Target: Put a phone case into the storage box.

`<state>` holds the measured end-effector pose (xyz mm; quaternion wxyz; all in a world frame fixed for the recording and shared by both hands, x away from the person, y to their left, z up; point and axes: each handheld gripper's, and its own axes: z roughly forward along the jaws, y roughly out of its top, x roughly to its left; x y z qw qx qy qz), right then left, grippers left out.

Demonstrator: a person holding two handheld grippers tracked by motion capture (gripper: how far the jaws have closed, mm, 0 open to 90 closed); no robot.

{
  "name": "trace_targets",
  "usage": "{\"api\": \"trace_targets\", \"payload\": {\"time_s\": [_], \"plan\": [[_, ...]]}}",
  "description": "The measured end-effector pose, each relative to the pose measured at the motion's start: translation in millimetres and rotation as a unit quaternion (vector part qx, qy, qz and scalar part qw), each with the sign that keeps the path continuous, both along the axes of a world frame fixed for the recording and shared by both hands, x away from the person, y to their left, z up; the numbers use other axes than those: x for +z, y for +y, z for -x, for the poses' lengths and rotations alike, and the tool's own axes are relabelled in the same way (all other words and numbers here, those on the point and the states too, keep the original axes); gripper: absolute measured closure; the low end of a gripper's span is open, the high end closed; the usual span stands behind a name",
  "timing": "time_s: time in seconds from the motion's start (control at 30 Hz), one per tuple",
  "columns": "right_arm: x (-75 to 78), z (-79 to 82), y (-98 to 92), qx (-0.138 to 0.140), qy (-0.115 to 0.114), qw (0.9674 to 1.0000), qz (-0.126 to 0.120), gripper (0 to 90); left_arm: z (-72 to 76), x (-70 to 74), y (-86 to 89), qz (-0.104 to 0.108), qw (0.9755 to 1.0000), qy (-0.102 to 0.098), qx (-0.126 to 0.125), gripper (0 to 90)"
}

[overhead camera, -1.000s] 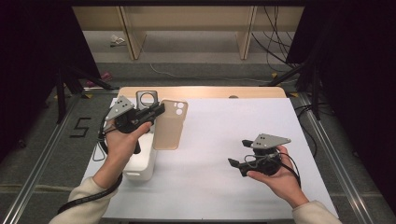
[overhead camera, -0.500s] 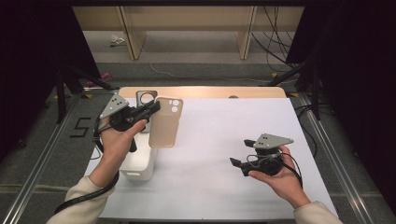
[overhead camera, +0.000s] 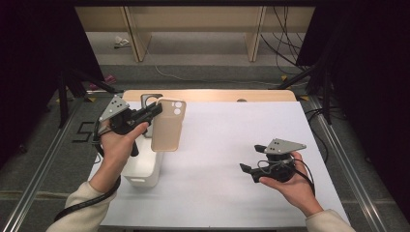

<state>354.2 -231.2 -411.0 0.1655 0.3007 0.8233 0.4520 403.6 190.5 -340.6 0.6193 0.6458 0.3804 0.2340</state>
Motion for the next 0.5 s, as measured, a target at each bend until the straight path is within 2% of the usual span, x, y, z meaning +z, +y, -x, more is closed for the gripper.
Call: {"api": "trace_targets", "payload": {"time_s": [0.5], "plan": [[-0.8, 0.0, -0.4, -0.001, 0.003, 1.0, 0.0, 16.3, -3.7, 3.7, 17.2, 0.005, 0.9998, -0.004, 0.017, 81.9]]}}
